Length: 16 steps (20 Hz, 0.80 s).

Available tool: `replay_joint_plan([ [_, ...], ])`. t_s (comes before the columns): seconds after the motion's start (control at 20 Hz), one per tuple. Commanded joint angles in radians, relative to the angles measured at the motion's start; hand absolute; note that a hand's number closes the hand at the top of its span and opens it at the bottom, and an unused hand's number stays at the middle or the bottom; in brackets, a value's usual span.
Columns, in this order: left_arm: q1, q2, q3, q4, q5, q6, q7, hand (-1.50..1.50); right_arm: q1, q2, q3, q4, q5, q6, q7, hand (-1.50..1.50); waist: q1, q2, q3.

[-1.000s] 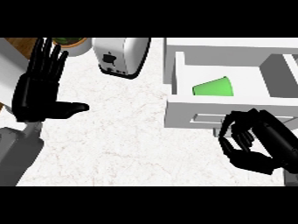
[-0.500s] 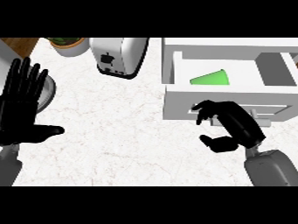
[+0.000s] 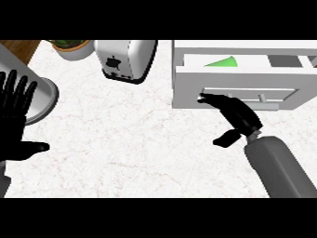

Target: Pick up the cup, place it into the drawer and close the drawer

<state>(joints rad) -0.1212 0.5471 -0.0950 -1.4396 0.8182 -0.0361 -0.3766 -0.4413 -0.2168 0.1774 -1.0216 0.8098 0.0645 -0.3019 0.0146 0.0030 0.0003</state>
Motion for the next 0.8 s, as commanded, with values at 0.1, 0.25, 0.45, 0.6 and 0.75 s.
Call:
replay_joint_plan([
  [0.1, 0.050, -0.031, 0.035, 0.030, -0.033, -0.087, -0.041, -1.50, -0.213, 0.016, -0.102, 0.351, -0.008, -0.048, -0.120, -1.50, 0.008, 0.004, 0.000],
  [0.25, 0.027, -0.033, 0.050, -0.036, -0.012, -0.036, 0.043, -1.50, -0.302, 0.040, -0.130, 0.461, -0.018, -0.039, -0.137, -1.50, 0.009, 0.003, 0.001],
  [0.45, 0.025, -0.020, 0.082, 0.023, -0.006, -0.103, 0.035, -1.50, -0.407, -0.006, -0.182, 0.649, -0.012, -0.064, -0.199, -1.50, 0.020, 0.009, 0.001],
  [0.6, 0.047, -0.017, 0.080, 0.004, -0.015, -0.134, 0.017, -1.50, -0.459, -0.058, -0.207, 0.721, -0.021, -0.035, -0.260, -1.50, 0.036, 0.015, 0.001],
  [0.75, 0.047, -0.038, 0.066, -0.010, -0.031, -0.100, 0.021, -1.50, -0.496, -0.115, -0.220, 0.767, -0.020, 0.000, -0.277, -1.50, 0.049, 0.020, 0.002],
])
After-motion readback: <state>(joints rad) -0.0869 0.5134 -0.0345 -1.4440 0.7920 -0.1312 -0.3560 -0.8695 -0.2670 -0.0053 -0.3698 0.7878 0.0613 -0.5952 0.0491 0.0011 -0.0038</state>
